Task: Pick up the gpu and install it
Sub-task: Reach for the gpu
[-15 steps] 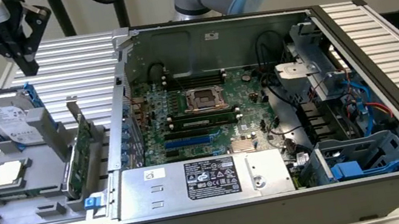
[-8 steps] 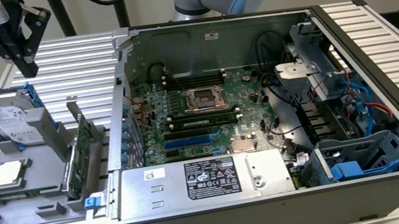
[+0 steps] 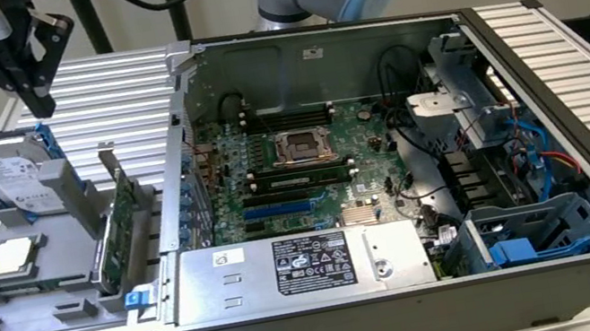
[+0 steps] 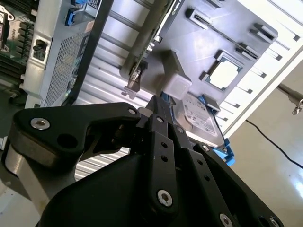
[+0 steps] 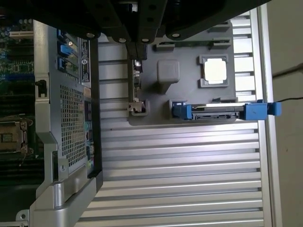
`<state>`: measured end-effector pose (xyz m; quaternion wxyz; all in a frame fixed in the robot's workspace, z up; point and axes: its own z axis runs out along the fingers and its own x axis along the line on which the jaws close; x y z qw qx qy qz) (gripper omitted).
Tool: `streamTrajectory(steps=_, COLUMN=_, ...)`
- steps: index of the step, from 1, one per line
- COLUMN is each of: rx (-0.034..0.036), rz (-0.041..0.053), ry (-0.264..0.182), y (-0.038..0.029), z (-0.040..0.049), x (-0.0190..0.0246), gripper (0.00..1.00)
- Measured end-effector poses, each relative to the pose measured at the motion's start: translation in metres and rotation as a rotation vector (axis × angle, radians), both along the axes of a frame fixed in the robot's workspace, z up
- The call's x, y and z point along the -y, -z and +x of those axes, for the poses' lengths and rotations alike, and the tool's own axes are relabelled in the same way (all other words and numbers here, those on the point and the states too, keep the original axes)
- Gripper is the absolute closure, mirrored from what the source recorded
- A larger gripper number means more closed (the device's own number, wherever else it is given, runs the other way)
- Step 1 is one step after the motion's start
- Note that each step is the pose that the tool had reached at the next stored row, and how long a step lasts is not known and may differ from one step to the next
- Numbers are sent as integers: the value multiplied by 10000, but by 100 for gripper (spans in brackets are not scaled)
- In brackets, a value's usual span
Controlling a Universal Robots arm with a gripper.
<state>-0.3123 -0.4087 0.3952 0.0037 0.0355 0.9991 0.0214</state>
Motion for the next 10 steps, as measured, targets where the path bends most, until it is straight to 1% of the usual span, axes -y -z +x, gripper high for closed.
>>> streamTrajectory(steps=10, rx=-25, rz=0, ry=0, y=4, z=0, x=45, gripper=100)
